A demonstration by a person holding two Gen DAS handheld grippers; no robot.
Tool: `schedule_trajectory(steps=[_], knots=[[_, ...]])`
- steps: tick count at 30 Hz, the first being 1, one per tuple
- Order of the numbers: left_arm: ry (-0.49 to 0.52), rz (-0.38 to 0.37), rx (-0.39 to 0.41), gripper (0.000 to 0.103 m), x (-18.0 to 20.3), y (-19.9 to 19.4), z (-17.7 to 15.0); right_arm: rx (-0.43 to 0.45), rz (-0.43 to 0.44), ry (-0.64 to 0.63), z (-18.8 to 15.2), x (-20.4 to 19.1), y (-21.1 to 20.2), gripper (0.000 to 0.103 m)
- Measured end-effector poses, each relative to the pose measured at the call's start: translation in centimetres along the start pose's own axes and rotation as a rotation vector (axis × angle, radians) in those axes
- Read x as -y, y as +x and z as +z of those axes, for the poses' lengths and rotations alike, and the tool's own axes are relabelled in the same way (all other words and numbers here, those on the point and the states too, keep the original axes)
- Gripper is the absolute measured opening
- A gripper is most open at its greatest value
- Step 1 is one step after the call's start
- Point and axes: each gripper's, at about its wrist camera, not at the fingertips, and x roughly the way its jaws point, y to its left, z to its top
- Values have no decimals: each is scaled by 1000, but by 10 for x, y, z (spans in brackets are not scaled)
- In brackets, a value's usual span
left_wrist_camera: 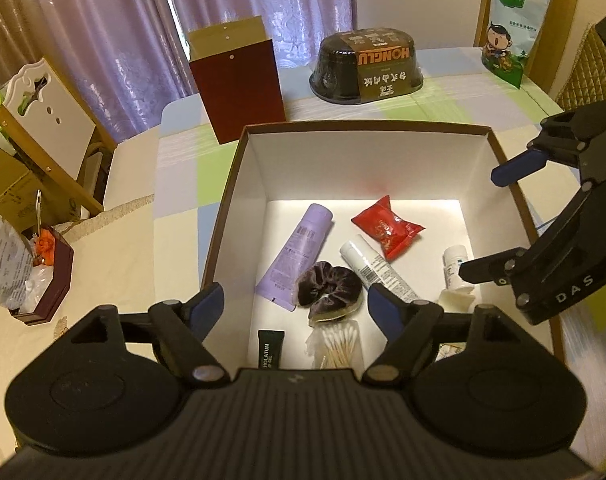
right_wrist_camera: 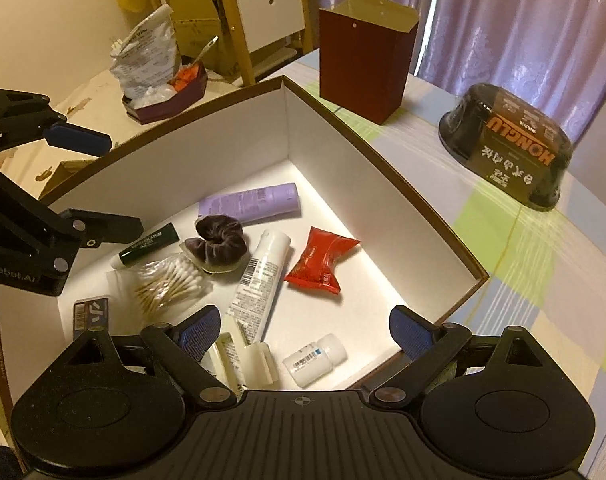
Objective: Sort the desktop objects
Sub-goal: 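Lift both open grippers up out of the box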
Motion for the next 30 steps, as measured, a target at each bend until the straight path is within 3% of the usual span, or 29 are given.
schedule_trajectory(steps=[30], knots=[[-5,50,49,86,23,-50,-14,109,-37,13,-17,-26,-47,94]])
